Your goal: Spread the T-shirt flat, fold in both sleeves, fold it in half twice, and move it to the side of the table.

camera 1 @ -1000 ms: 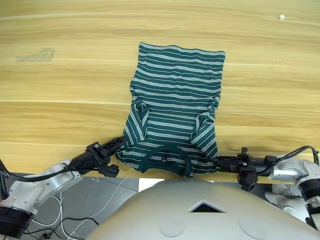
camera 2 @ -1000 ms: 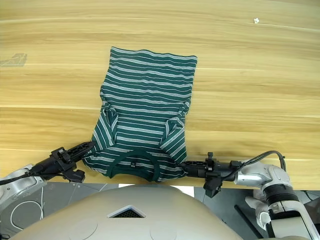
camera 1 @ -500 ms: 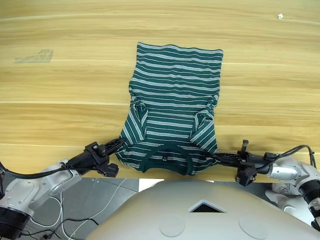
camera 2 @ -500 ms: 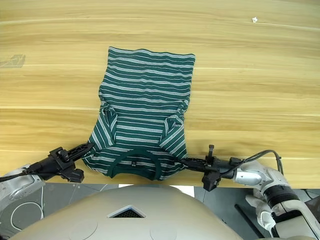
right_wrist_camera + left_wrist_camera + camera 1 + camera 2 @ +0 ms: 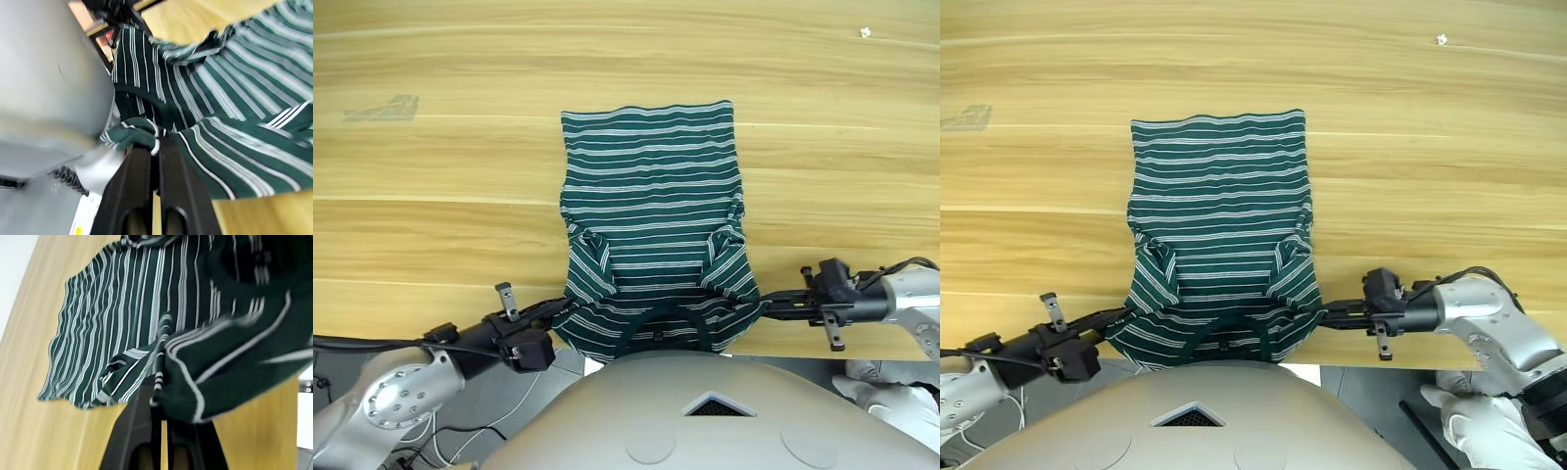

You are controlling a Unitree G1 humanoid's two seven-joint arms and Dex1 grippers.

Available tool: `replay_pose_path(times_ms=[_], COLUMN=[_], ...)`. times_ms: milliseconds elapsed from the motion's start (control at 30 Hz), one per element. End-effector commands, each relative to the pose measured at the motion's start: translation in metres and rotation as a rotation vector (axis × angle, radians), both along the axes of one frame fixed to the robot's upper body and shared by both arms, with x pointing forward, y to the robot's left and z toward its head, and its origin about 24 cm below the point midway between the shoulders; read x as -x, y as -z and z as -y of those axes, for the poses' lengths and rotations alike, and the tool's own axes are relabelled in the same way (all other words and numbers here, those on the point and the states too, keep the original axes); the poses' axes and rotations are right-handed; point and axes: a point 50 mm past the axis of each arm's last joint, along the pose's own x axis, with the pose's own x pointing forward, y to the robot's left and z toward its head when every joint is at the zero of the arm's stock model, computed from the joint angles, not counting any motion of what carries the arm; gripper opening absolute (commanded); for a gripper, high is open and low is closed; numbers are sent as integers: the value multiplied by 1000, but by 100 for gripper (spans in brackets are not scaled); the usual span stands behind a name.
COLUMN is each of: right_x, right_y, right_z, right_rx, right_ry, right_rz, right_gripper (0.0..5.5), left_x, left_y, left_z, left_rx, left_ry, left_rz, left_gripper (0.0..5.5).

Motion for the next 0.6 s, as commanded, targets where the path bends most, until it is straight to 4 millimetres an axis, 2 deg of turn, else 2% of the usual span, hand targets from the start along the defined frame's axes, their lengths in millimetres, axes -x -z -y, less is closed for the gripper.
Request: replay_pose_path(times_ms=[33, 133, 233, 433, 600], right_x=[0, 1, -9, -67, -115], right_y=[-16, -19, -21, -28, -31], right_z=[-2, -1, -2, -13, -23], right_rx=[-83, -87, -89, -91, -109], right_ry=[24, 35, 75, 160, 234], right_rz=[-51, -54, 0, 188, 282], right_gripper=[0, 0, 0, 0, 0], left_x=[-4, -6, -10, -39, -84], left_y=[-13, -14, -10, -10, -10], left_z=[-9, -13, -14, -1, 2], left_rx=[52, 90, 81, 172, 201], left_ry=[-79, -108, -95, -50, -38], left_rz=[-33, -65, -85, -68, -6], left_gripper=[0, 0, 0, 0, 0])
